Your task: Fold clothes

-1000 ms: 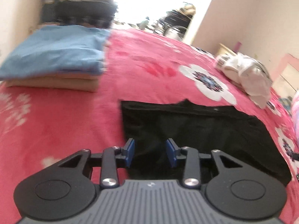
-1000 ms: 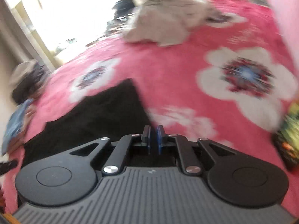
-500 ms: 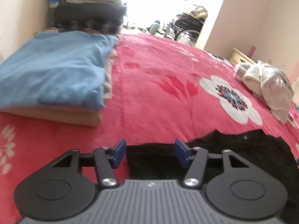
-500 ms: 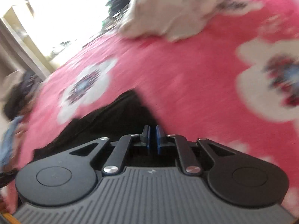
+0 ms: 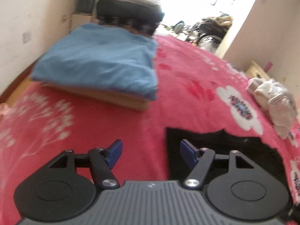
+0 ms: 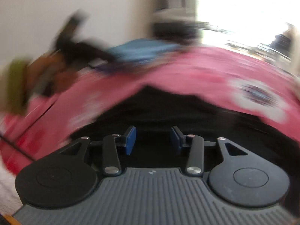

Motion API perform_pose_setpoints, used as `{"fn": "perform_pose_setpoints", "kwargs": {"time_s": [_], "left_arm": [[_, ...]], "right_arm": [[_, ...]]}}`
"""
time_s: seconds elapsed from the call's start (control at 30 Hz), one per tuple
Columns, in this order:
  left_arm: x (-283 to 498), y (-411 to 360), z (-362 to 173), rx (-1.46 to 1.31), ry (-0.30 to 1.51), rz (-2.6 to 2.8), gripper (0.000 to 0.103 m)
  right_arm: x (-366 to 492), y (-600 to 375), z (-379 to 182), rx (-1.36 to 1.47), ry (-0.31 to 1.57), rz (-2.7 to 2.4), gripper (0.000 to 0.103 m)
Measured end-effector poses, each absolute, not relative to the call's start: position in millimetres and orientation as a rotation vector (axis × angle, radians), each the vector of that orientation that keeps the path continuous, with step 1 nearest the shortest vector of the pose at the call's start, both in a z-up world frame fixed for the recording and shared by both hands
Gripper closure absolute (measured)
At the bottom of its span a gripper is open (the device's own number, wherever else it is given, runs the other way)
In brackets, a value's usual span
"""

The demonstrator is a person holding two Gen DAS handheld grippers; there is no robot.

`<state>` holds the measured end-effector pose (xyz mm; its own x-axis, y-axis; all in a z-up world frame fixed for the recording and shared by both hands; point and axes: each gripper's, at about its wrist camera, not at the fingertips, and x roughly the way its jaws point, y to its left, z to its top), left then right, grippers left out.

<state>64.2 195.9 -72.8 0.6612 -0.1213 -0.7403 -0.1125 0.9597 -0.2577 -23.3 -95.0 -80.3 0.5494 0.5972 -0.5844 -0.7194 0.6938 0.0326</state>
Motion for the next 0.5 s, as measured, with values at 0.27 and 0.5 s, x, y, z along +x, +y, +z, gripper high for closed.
{"fn": "perform_pose_setpoints", "kwargs": {"time_s": [0.27,0.5], "left_arm": [[36.8,217.1,-81.3,-0.319,0.894,0.037,0.034],[37.6,213.3,-96.0,-0.325,0.925,0.003,0.034]], "right_arm": [[-49.1,10.6,-118.6,-0.468,0.636,1.034,0.057],[-40.7,35.1,-135.3,-0.577,0.655,1.042,0.056]]}}
